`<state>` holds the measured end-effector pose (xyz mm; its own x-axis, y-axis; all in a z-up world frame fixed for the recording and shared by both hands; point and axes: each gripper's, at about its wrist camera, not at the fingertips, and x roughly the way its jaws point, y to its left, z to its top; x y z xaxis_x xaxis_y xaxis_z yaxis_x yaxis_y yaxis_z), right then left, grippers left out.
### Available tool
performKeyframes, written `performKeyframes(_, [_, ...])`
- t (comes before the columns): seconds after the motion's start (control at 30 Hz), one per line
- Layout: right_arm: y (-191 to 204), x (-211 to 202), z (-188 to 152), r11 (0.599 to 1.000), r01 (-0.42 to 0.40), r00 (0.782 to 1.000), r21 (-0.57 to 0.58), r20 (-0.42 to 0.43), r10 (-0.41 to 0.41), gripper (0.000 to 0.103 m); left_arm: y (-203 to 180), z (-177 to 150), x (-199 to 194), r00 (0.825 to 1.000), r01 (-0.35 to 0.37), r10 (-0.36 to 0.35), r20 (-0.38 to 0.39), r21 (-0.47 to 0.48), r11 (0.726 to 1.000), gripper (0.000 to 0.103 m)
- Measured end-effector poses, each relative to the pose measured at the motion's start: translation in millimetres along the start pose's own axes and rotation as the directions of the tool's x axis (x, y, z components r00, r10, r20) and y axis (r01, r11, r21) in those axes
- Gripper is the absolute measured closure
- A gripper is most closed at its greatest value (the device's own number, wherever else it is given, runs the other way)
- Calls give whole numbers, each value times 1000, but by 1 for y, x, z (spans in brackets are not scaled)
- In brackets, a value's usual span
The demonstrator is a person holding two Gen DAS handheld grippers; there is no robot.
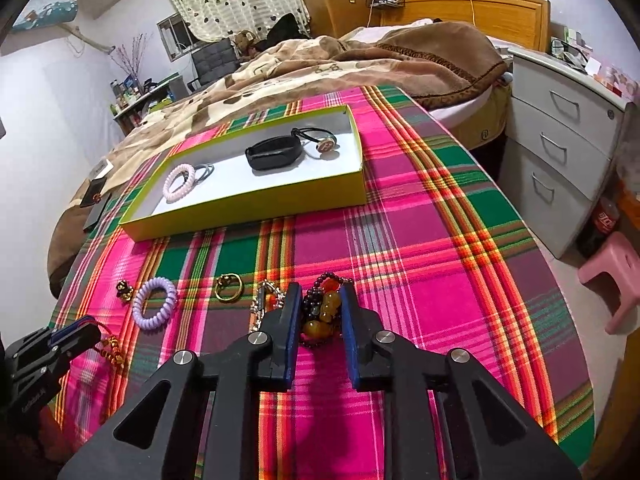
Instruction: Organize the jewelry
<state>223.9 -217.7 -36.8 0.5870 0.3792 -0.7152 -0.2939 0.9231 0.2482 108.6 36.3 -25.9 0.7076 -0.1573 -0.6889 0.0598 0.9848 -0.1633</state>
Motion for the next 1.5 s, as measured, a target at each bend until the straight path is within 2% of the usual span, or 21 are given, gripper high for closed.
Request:
performKeyframes(0.23, [-1, -12, 4, 1000, -20, 999, 12, 32, 20, 83, -2, 4, -7, 1000, 0, 0, 18, 5, 1000, 89])
performKeyframes(0.4, [-7, -13, 4, 997, -59, 998, 47, 25, 58, 83, -2, 4, -9, 1000, 7, -7, 14, 0, 1000, 89])
performKeyframes(0.77, [-4, -23, 10, 998, -56, 998, 38, 44, 55, 83, -2, 16, -17, 999, 13, -14, 51, 11, 1000, 89])
performKeyframes(1.2, [19, -22, 38, 997, -53, 995, -60, 79, 58, 83, 13, 63, -11, 994, -5, 2, 114, 27, 1000, 89])
performKeyframes(1.5, [21, -5, 70, 995, -42, 994, -94, 96, 51, 83, 23, 102, 11, 990, -15, 7, 142, 50, 999, 89])
